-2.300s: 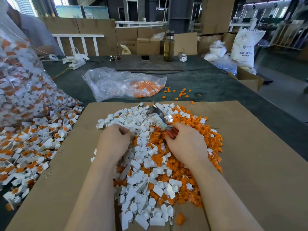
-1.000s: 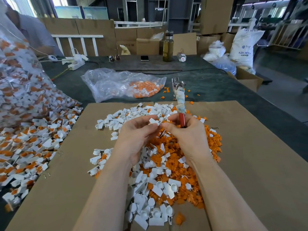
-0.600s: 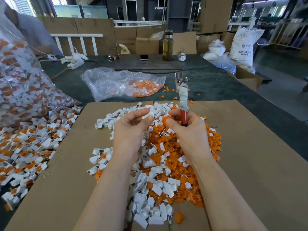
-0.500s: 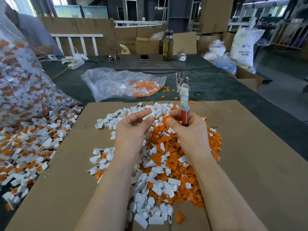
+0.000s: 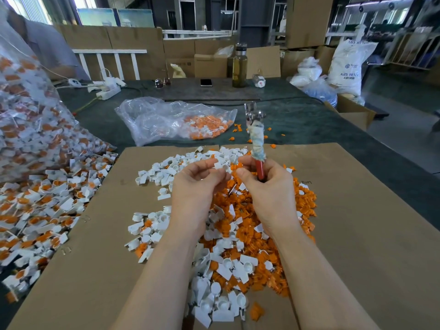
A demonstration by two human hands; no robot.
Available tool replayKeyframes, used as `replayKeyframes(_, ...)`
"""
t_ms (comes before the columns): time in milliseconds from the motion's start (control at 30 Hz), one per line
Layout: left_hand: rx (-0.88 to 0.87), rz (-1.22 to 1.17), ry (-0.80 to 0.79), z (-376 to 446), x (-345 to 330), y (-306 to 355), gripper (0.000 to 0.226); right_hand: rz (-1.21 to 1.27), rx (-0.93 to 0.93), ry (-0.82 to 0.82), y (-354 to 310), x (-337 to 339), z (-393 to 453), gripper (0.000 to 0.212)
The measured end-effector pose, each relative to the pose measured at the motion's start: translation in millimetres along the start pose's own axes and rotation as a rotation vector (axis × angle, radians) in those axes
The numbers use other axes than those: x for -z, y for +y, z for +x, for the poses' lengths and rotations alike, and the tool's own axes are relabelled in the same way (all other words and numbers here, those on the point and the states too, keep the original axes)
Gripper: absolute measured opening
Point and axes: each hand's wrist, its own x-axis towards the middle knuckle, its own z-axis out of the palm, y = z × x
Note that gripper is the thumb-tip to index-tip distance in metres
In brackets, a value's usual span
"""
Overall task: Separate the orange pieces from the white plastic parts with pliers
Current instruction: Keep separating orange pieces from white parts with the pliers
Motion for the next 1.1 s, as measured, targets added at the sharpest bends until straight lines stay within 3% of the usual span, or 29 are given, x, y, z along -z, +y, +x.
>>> replayKeyframes(267,0.029,-0.004,-0.001,-5.3,-5.1,0.6,0.008,-0.241,0.067,0.059,-0.2,-1.4,-2.1,0.005)
replayKeyframes(400,0.015,0.026,0.017,-6.2,-6.6,2.7,0.007,-0.346,0.110,0.085,-0.7,-2.9,-3.9,0.010)
replayKeyframes(733,-0.181,0.382,0.098,-7.4,-7.6,3.5,0.011,-0.418,0.124,0.117,-1.6,-4.0,-4.0,0.009)
replayKeyframes(1100,-0.260,0.441,0.050,-5.6,-4.4,4.2,0.017,-0.405,0.074,0.075,-1.2,-1.9,-2.2,0.015)
